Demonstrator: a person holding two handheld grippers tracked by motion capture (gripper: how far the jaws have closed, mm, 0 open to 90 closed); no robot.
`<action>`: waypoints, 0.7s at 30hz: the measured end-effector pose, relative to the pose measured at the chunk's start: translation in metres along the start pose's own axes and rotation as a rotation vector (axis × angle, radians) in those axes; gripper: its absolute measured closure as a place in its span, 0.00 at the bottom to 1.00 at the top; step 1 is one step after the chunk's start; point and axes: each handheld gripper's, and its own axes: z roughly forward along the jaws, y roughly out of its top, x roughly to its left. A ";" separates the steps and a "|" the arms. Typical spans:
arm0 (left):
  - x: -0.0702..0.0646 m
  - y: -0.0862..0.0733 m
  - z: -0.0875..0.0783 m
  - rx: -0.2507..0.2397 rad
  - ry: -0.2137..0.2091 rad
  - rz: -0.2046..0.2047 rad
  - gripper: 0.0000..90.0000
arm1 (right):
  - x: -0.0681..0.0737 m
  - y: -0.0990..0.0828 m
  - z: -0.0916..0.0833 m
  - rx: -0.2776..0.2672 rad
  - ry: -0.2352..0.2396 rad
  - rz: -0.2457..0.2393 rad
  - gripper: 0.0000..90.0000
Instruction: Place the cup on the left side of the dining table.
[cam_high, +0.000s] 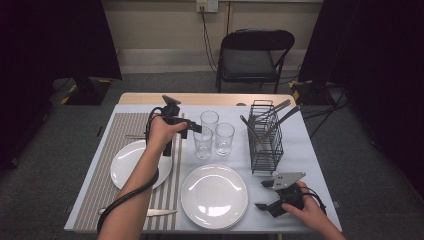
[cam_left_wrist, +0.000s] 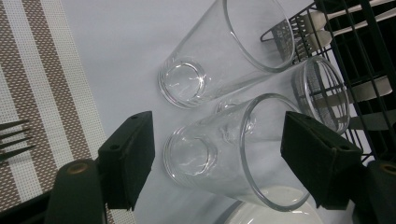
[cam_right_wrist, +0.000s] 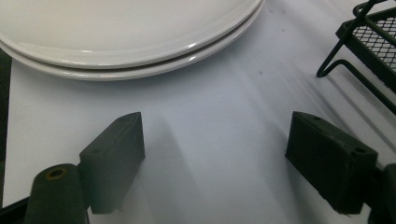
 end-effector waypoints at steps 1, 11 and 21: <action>0.000 0.000 0.001 -0.003 0.000 -0.001 0.29 | 0.000 0.000 0.000 0.000 0.000 0.000 0.20; -0.002 -0.001 0.007 0.006 -0.003 -0.014 0.29 | 0.000 0.000 0.000 0.000 0.000 0.001 0.20; 0.001 -0.005 0.014 0.029 0.017 -0.015 0.33 | 0.000 0.000 0.000 0.000 -0.001 0.000 0.20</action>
